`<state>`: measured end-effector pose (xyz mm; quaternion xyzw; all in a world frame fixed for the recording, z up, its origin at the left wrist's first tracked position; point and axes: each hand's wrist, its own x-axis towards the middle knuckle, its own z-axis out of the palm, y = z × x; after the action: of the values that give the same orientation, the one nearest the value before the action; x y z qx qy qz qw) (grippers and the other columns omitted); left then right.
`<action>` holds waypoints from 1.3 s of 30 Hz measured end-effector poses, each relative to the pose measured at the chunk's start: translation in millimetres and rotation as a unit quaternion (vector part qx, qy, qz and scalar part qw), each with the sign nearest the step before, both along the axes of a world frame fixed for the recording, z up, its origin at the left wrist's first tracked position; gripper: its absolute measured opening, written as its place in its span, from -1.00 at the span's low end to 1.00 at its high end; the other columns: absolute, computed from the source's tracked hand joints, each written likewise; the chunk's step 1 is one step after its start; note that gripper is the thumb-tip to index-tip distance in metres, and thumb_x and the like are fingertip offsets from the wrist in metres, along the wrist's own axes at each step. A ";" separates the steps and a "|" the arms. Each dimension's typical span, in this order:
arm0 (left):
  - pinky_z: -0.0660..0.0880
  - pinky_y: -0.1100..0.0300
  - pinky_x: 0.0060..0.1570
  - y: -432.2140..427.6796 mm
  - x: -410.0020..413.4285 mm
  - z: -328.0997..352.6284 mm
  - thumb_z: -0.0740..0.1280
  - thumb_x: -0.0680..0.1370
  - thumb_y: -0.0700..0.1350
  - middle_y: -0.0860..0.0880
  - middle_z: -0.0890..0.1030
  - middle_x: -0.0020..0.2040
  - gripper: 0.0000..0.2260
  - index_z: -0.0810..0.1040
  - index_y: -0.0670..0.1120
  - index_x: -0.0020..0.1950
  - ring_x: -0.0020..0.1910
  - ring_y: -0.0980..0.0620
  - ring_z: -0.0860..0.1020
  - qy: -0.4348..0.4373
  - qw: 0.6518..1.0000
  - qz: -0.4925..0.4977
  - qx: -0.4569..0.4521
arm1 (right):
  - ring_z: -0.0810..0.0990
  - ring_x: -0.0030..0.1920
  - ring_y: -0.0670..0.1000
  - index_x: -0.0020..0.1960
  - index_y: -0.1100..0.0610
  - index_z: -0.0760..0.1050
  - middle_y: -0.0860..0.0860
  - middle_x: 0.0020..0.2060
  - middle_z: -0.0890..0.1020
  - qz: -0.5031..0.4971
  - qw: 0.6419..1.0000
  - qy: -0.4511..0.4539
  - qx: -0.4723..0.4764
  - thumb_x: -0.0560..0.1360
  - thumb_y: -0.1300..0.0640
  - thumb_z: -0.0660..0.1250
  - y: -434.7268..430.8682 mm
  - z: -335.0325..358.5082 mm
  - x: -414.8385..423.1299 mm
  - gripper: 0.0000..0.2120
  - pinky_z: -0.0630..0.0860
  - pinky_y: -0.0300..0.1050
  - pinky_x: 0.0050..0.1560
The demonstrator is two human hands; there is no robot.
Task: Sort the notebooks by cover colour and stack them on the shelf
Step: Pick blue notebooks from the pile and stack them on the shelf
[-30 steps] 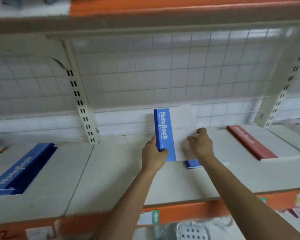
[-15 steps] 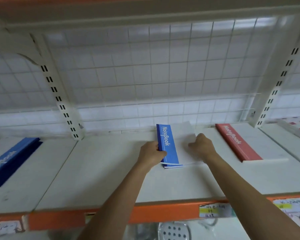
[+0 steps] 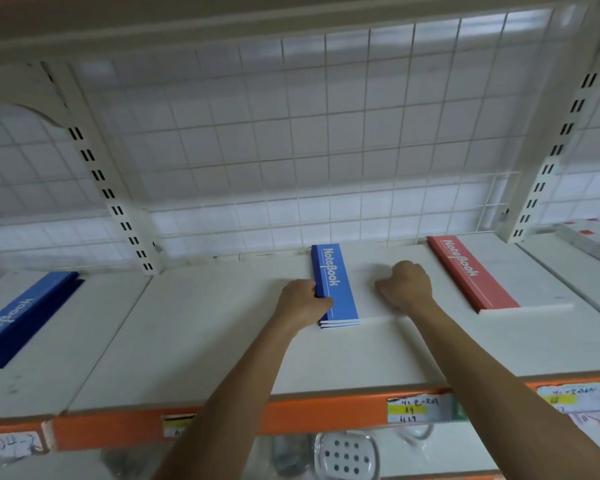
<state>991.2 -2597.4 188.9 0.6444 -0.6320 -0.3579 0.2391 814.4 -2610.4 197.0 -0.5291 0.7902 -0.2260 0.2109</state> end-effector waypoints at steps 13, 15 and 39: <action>0.40 0.24 -0.19 21.3 -0.4 6.3 0.49 0.39 0.01 -0.09 0.62 0.08 -0.70 0.43 -0.09 -0.09 0.04 -0.05 0.58 -0.194 0.978 -0.070 -0.028 | 0.32 0.31 0.15 0.46 0.14 0.12 0.12 0.28 0.40 0.138 0.989 0.020 0.040 0.34 0.04 0.49 44.8 1.8 -9.2 -0.17 0.43 -0.02 0.23; 0.39 0.24 -0.17 21.8 -1.2 5.1 0.48 0.41 0.01 -0.10 0.61 0.10 -0.69 0.46 -0.12 -0.04 0.07 -0.06 0.57 -0.200 0.977 -0.071 -0.034 | 0.28 0.35 0.16 0.49 0.12 0.08 0.11 0.33 0.36 0.135 0.990 0.016 0.026 0.35 0.10 0.47 44.8 -2.0 -11.3 -0.16 0.41 0.00 0.25; 0.39 0.17 -0.09 27.2 1.0 -1.6 0.26 0.59 0.05 -0.14 0.55 0.14 -0.69 0.45 -0.20 0.10 0.10 -0.10 0.52 -0.311 0.940 -0.105 -0.090 | 0.38 0.32 0.10 0.45 0.10 0.20 0.10 0.33 0.41 0.177 0.984 0.013 0.010 0.39 0.08 0.46 42.8 -0.9 -19.9 -0.28 0.36 -0.09 0.24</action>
<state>992.2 -2570.2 187.3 0.6294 -0.7685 -0.1040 0.0488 794.6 -2567.6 196.1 -0.6610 0.6892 -0.1703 0.2430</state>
